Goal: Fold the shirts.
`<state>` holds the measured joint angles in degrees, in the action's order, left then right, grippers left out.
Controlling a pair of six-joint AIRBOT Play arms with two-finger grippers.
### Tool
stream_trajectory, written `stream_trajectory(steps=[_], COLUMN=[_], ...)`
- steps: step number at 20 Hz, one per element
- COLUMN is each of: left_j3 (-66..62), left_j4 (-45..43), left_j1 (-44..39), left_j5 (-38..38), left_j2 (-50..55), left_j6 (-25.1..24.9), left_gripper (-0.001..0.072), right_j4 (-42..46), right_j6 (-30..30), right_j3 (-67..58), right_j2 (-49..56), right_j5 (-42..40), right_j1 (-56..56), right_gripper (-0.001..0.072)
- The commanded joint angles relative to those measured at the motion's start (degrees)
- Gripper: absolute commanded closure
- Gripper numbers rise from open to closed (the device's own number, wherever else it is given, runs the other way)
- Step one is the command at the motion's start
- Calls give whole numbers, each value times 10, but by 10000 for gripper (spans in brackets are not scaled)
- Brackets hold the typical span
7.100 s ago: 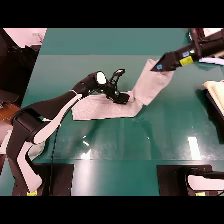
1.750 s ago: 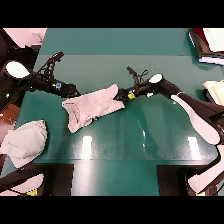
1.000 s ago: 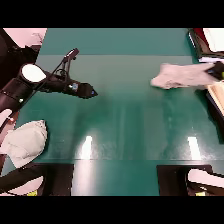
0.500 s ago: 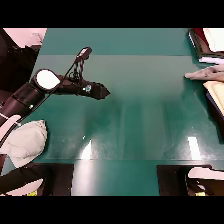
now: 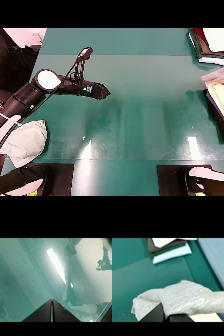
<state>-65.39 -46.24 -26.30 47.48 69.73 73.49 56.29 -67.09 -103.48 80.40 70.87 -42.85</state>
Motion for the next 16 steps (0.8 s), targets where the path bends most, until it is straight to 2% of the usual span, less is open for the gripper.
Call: stream_trajectory(steps=[1, 3, 6, 7, 9, 10, 13, 16], left_j3=[0, 0, 0, 0, 0, 0, 0, 0], left_j4=[0, -1, -1, -1, -1, -2, -4, -5], left_j1=[0, 0, 0, 0, 0, 0, 0, 0], left_j5=[0, 1, 1, 1, 0, -1, -1, -1], left_j2=[0, 0, 0, 0, 0, 0, 0, 0], left_j6=[0, 0, -1, -3, -5, -5, -5, -5], left_gripper=[684, 684, 684, 684, 684, 684, 684, 684], right_j4=[83, 148, 197, 205, 203, 203, 191, 105], right_j6=[-12, -56, -93, -99, -99, -99, -99, -99], right_j3=[-3, -3, -3, 1, 43, 66, 130, 168], right_j2=[-6, -6, -7, -11, -30, -39, -60, -76], right_j5=[74, 91, 115, 116, 93, 88, 81, 70], right_j1=[-39, -55, -85, -95, -118, -128, -153, -145], right_gripper=[701, 701, 695, 630, 295, 249, 249, 257])
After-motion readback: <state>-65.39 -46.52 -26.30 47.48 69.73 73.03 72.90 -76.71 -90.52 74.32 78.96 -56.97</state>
